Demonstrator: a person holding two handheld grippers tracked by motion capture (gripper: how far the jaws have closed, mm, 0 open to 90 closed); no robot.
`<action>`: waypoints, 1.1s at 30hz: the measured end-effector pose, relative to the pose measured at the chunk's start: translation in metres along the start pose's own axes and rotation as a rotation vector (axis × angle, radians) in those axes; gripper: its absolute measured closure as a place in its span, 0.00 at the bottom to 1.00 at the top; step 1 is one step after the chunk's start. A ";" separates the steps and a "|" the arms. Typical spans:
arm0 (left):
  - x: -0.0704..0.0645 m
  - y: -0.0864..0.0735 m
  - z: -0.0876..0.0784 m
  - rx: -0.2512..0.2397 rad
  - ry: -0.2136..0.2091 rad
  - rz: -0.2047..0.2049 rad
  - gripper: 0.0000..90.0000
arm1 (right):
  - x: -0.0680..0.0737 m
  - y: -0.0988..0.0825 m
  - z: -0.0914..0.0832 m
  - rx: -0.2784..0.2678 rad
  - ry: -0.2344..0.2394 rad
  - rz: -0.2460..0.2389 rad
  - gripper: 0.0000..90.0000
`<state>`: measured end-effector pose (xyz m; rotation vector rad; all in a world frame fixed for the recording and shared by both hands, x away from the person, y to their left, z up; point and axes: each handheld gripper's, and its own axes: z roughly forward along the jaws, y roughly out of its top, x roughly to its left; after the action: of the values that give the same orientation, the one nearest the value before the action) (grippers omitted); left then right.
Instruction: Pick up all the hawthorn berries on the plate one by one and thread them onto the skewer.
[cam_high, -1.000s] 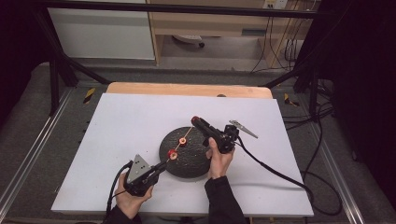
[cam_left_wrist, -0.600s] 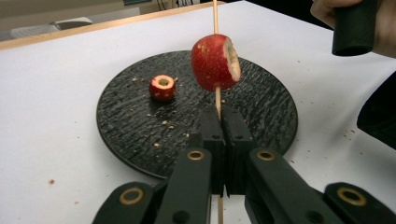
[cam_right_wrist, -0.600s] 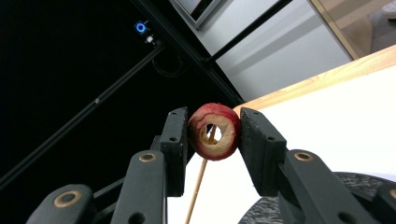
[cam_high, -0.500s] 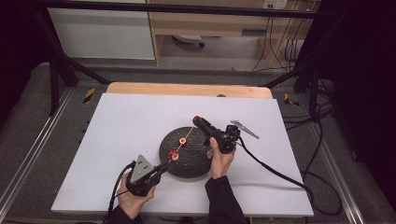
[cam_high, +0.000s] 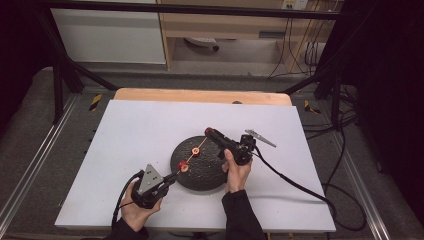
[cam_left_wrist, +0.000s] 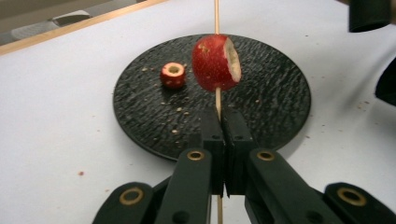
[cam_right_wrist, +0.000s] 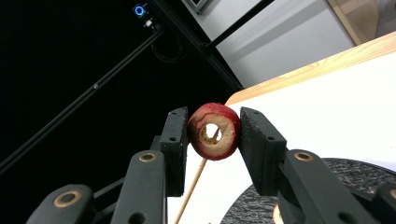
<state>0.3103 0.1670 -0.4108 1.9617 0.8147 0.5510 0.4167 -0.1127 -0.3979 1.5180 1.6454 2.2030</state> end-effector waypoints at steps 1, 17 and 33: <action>-0.002 0.000 0.000 -0.004 0.005 -0.002 0.98 | 0.000 0.000 0.000 -0.004 -0.002 -0.002 0.71; -0.025 0.012 0.011 -0.040 0.024 -0.130 0.98 | 0.000 -0.008 -0.002 -0.061 -0.013 -0.014 0.71; -0.007 0.041 0.041 -0.065 0.010 -0.117 0.98 | 0.003 -0.023 -0.004 0.008 0.009 -0.025 0.71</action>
<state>0.3455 0.1229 -0.3949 1.8412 0.9006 0.5122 0.4005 -0.1033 -0.4127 1.4827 1.6686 2.1970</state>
